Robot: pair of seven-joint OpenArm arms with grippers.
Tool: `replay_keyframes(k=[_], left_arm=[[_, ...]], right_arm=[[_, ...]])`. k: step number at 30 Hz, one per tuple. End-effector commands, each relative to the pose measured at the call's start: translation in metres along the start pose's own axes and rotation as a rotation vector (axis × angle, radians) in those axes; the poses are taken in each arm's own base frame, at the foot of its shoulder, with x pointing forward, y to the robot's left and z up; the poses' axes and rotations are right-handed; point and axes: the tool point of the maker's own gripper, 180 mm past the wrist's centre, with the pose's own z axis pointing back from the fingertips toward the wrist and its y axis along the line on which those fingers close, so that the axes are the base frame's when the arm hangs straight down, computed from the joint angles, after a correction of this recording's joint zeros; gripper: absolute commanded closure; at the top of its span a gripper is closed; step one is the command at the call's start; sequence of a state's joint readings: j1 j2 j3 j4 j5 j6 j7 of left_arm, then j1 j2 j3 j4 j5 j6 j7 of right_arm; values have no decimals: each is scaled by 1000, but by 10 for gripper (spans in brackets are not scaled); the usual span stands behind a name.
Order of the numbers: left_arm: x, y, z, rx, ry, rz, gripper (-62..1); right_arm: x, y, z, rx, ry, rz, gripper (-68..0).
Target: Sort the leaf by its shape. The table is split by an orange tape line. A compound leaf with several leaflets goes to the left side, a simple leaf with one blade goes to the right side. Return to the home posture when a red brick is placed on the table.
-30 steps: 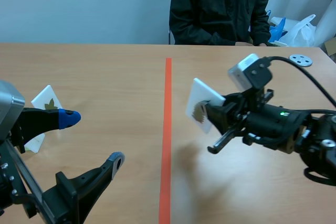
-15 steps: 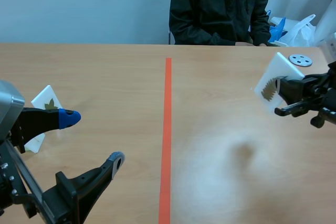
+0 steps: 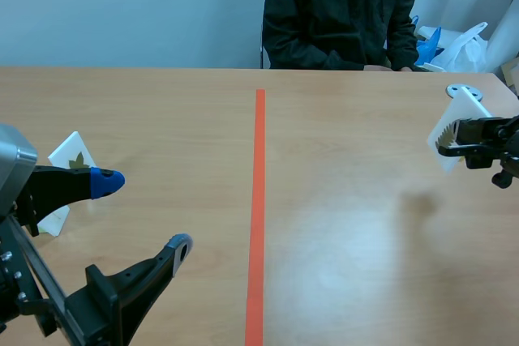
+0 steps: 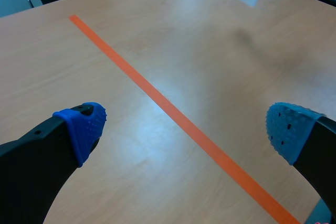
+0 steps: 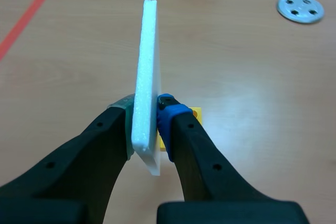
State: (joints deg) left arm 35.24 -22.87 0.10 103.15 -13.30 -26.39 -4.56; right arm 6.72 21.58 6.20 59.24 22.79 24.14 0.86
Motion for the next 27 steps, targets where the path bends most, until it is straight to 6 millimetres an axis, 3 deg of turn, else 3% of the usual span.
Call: replay_keyframes(k=[1, 13, 20, 27], left_arm=[[5, 2, 0, 6, -22, 3, -623], [5, 2, 0, 6, -22, 3, -623], [7, 2, 0, 6, -34, 3, -623], [8, 2, 0, 6, -38, 3, -623]], right_arm=[[20, -9, -8, -19, -54, -4, -19], [7, -32, -35, -145, -49, 3, -19], [-17, -28, -36, -176, -9, -21, -19], [-24, -26, -37, -179, 15, -28, -20]])
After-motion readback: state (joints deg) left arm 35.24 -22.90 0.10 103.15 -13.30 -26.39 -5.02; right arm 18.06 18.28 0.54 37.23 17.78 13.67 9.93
